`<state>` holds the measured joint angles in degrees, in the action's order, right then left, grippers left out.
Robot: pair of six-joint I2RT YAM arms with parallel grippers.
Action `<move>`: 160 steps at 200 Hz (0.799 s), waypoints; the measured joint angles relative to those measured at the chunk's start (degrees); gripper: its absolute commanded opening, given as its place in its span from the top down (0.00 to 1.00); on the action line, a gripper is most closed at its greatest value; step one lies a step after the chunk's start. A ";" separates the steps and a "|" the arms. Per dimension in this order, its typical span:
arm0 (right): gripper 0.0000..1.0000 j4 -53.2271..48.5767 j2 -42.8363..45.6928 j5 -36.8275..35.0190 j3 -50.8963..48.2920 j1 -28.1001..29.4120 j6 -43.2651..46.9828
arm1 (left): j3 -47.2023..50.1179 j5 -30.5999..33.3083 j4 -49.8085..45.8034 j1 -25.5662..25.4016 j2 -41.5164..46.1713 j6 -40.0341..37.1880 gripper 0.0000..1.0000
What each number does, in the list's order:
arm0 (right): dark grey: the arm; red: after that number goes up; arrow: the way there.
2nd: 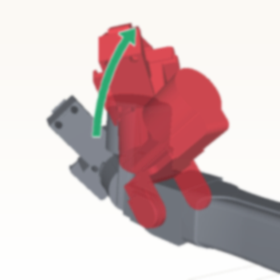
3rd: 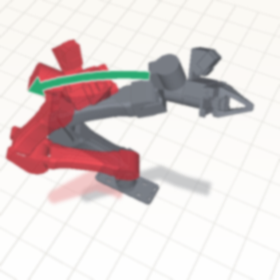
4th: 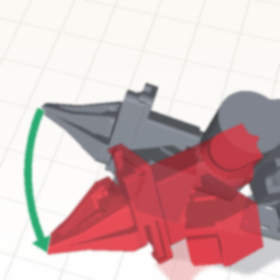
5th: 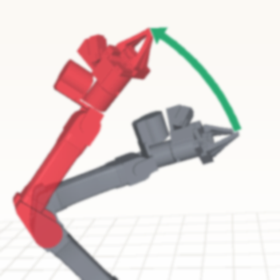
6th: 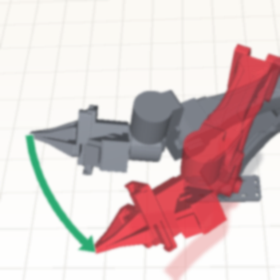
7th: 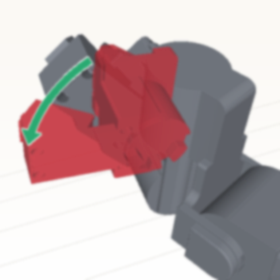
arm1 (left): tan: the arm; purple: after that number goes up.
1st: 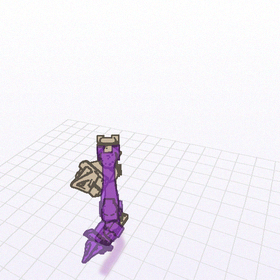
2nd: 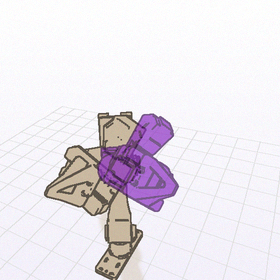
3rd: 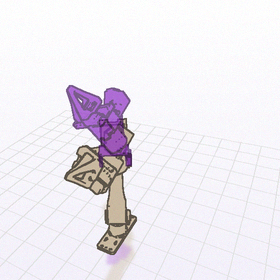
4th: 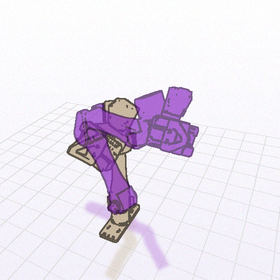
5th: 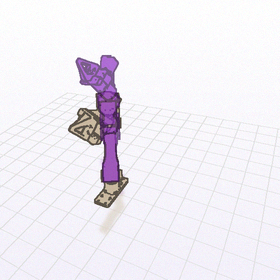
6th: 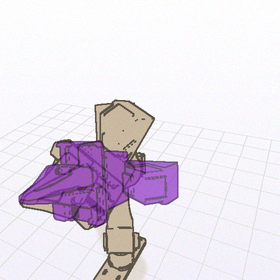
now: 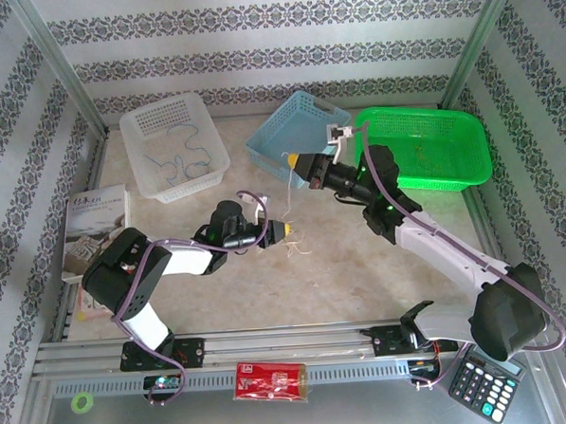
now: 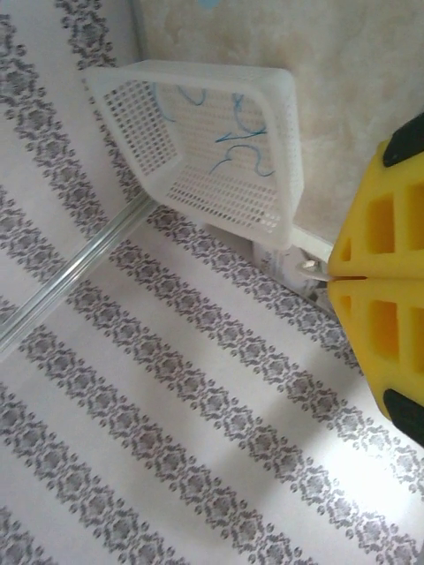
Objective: Untangle the cables
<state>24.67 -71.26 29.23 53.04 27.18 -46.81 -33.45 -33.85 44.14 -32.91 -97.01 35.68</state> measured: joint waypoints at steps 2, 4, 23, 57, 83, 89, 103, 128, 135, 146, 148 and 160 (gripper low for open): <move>1.00 0.11 0.00 0.00 0.24 -0.11 -0.02 | 0.09 0.00 0.09 0.00 -0.11 0.13 0.83; 1.00 0.11 0.00 -0.04 0.48 -0.17 -0.02 | 0.15 0.00 0.13 0.00 -0.17 0.20 0.83; 1.00 0.57 0.00 -0.02 2.71 -1.05 -0.48 | 0.48 0.00 0.87 0.00 -0.70 0.63 0.83; 1.00 1.14 -0.07 -0.02 7.56 -2.27 -1.62 | 1.01 0.00 1.99 0.00 -0.81 0.94 0.83; 1.00 1.92 -0.57 0.02 11.78 -2.71 -2.93 | 1.51 0.00 2.91 0.00 -1.14 1.07 0.84; 1.00 2.10 -0.85 0.04 12.81 -2.71 -3.19 | 1.66 0.00 3.19 0.00 -1.31 1.18 0.84; 1.00 2.27 -1.68 0.22 15.30 -3.08 -3.96 | 1.97 0.00 3.61 0.00 -1.86 1.36 0.86; 1.00 2.21 -3.39 0.17 20.17 -3.87 -4.76 | 2.73 0.00 4.42 0.00 -2.64 1.86 0.86; 1.00 2.21 -3.87 0.17 21.73 -4.24 -5.03 | 2.95 0.00 4.57 0.00 -2.82 1.92 0.86; 1.00 2.21 -4.70 0.09 24.26 -4.63 -5.42 | 3.23 0.00 4.85 0.00 -2.95 2.12 0.86; 1.00 2.21 -4.81 0.07 24.72 -4.74 -5.57 | 3.28 0.00 4.94 0.00 -2.99 2.12 0.86; 1.00 2.34 -5.70 -0.15 27.34 -5.27 -5.84 | 3.58 0.00 5.46 0.00 -3.06 2.27 0.86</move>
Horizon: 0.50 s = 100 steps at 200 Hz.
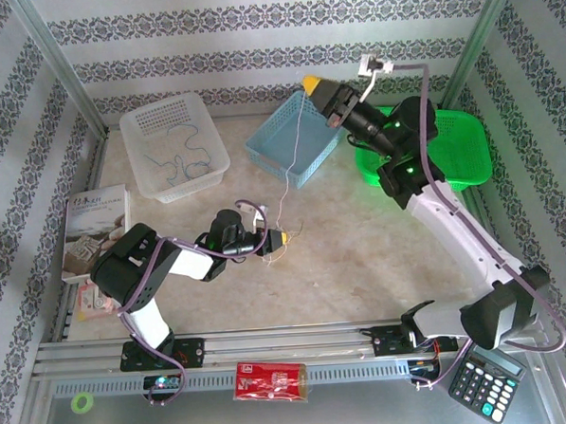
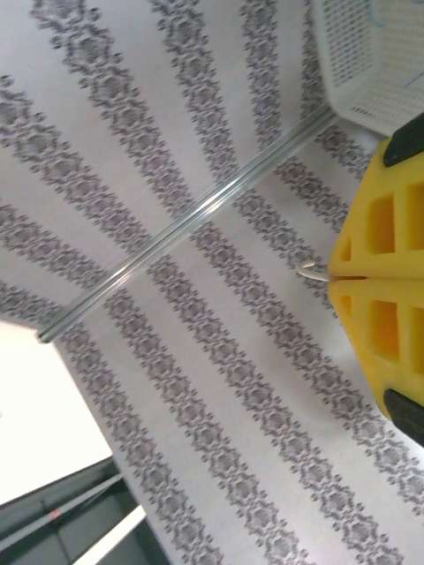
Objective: Untangle the cables
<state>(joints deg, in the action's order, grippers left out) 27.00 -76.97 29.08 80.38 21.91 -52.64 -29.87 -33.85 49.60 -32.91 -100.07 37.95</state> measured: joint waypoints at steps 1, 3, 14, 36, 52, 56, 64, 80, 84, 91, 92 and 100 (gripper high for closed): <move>1.00 0.00 -0.07 0.00 0.17 -0.02 0.00 | 0.02 0.00 0.11 0.00 0.00 0.02 0.86; 1.00 0.07 -0.22 -0.09 0.66 -0.07 0.00 | 0.07 0.00 0.17 0.00 0.00 0.02 0.86; 1.00 0.22 -1.16 -0.48 3.13 -0.09 -0.09 | 0.17 0.00 0.39 0.00 -0.02 0.04 0.86; 1.00 0.31 -3.17 -1.27 7.78 -0.52 -0.22 | 0.24 0.00 0.92 0.00 -0.02 0.09 0.86; 1.00 0.31 -5.07 -1.95 11.65 -0.96 -0.26 | 0.28 0.00 1.05 0.00 -0.02 0.11 0.87; 1.00 0.24 -5.44 -2.08 12.39 -1.14 -0.35 | 0.28 0.00 1.05 0.00 -0.02 0.13 0.87; 1.00 0.26 -6.29 -2.60 14.10 -1.46 -0.50 | 0.28 0.00 1.05 0.00 -0.02 0.26 0.90; 1.00 0.26 -7.96 -3.48 17.59 -2.16 -1.25 | 0.46 0.04 1.25 0.00 -0.02 0.48 0.93; 1.00 0.28 -8.31 -3.74 18.29 -2.34 -1.29 | 0.52 0.00 1.42 0.00 -0.02 0.48 0.93; 1.00 0.33 -8.92 -4.13 19.61 -2.51 -1.70 | 0.74 0.02 1.68 0.00 -0.04 0.55 0.94; 1.00 0.39 -9.09 -4.20 19.87 -2.60 -1.77 | 0.79 0.04 1.77 0.00 -0.04 0.59 0.94; 1.00 0.52 -9.70 -4.44 21.11 -2.71 -2.40 | 1.03 0.02 2.14 0.00 -0.20 0.74 0.96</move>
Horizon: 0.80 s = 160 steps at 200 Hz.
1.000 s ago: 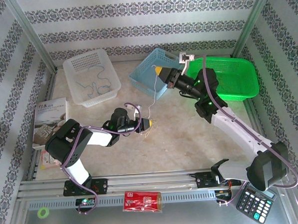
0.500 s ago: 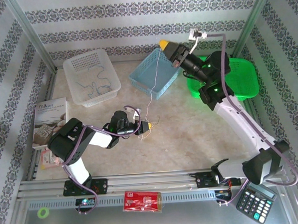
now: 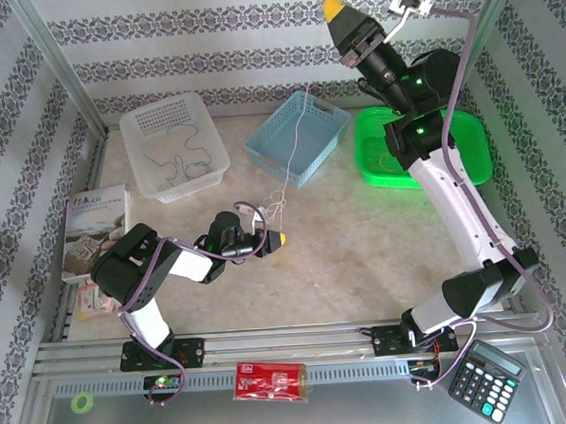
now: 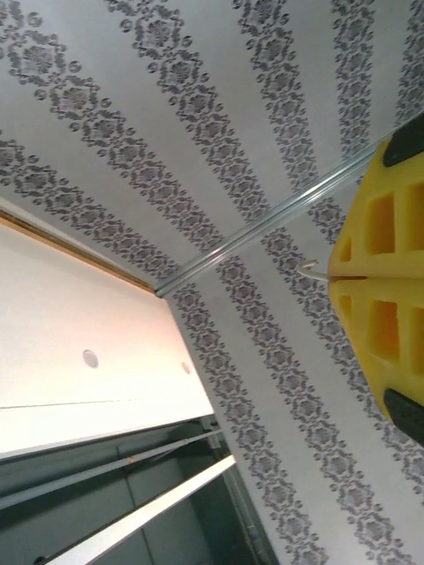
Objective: Untangle the cables
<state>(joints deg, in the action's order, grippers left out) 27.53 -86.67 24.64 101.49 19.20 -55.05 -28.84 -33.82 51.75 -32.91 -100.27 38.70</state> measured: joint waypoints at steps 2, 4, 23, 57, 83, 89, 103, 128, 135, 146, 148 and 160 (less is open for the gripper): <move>1.00 0.04 -0.15 -0.09 0.28 -0.02 -0.20 | 0.02 0.00 0.13 0.00 -0.02 -0.02 0.96; 1.00 0.09 -0.26 -0.20 0.57 -0.09 -0.26 | 0.09 0.00 0.20 0.00 -0.11 0.00 0.97; 1.00 0.24 -1.18 -0.59 2.45 -0.35 -1.53 | 0.46 0.00 0.76 0.00 -0.70 0.57 1.00; 1.00 0.87 -1.38 -0.85 3.04 -0.37 -3.26 | 1.81 0.24 1.77 0.00 -1.68 0.87 1.00; 1.00 0.15 -2.27 -0.87 5.92 -1.81 -3.74 | 2.75 0.28 3.28 0.00 -2.95 1.40 1.00; 1.00 -0.09 -2.86 -0.87 7.56 -2.36 -3.78 | 2.95 0.39 3.76 0.00 -3.32 1.55 1.00; 1.00 -0.68 -4.44 -0.85 12.07 -3.50 -4.13 | 3.23 0.44 4.66 0.00 -4.24 1.97 1.00; 1.00 -1.60 -7.30 -0.81 19.98 -4.55 -5.27 | 3.61 0.44 7.26 0.00 -5.40 2.54 1.00; 1.00 -1.84 -8.11 -0.79 21.90 -4.83 -5.49 | 3.61 0.42 8.00 0.00 -5.73 2.64 1.00; 1.00 -2.23 -9.51 -0.81 24.96 -4.92 -6.10 | 3.63 0.44 9.16 0.00 -6.21 3.02 1.00; 1.00 -2.38 -9.81 -0.81 25.53 -5.03 -6.19 | 3.65 0.44 9.35 0.00 -6.29 3.02 1.00; 1.00 -2.71 -11.63 -0.79 28.87 -5.44 -6.78 | 3.80 0.42 10.88 0.00 -6.84 3.52 1.00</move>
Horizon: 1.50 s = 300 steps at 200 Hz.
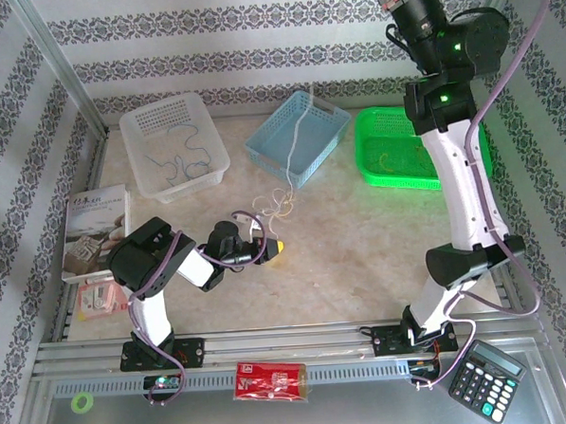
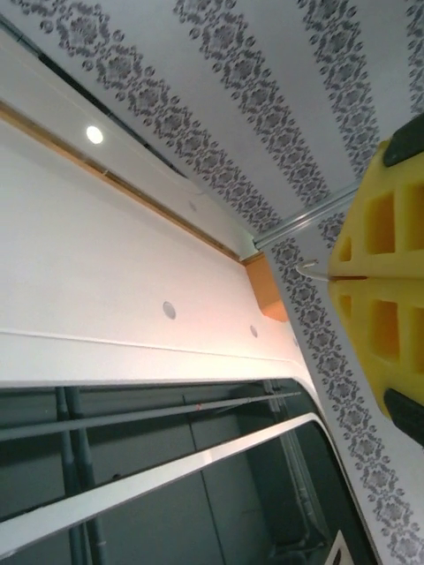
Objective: Untangle the cables
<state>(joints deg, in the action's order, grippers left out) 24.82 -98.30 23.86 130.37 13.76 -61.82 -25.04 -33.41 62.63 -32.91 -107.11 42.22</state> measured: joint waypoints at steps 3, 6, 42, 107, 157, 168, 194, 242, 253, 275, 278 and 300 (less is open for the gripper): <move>1.00 -0.20 -0.44 -0.02 0.76 -0.15 -0.11 | 0.07 0.04 0.28 0.00 -0.09 0.15 1.00; 1.00 -0.24 -0.94 -0.04 1.64 -0.17 -0.35 | 0.11 0.02 0.63 0.00 -0.17 0.24 1.00; 1.00 -1.97 -4.35 0.00 6.40 -1.25 -2.43 | 1.07 0.24 3.08 0.00 -0.57 0.83 1.00; 1.00 -1.53 -0.44 2.16 -6.86 1.64 -2.86 | 1.95 0.57 1.70 0.00 2.78 1.86 0.60; 1.00 -1.81 5.44 2.82 -19.74 4.96 1.03 | 1.95 0.90 -7.56 0.00 17.18 -0.44 0.31; 1.00 -1.73 6.64 2.86 -21.33 5.27 1.46 | 1.90 1.16 -10.69 0.00 20.46 -1.46 0.28; 1.00 -1.18 8.74 3.08 -23.74 6.40 2.49 | 0.26 2.34 -20.24 0.00 27.71 -4.85 0.22; 1.00 -0.98 10.99 4.17 -25.77 10.14 3.98 | -10.49 5.03 -34.34 0.00 32.39 -13.46 0.16; 1.00 -1.05 11.39 4.39 -26.03 10.99 4.37 | -12.90 5.99 -36.63 0.00 32.26 -15.45 0.15; 1.00 -1.16 12.57 4.76 -26.93 12.76 5.07 | -16.55 7.78 -39.67 0.00 31.26 -18.99 0.12; 1.00 -1.18 12.74 4.76 -27.06 13.03 5.18 | -16.96 7.93 -40.06 0.00 31.04 -19.56 0.12; 1.00 -1.27 13.97 5.25 -27.85 15.17 5.35 | -20.33 9.01 -42.77 0.00 29.27 -22.60 0.11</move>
<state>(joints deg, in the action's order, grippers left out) 23.55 -84.33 29.10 102.52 28.93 -56.47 -45.36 -24.40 19.86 -32.91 -77.84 19.62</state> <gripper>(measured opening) 0.052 0.887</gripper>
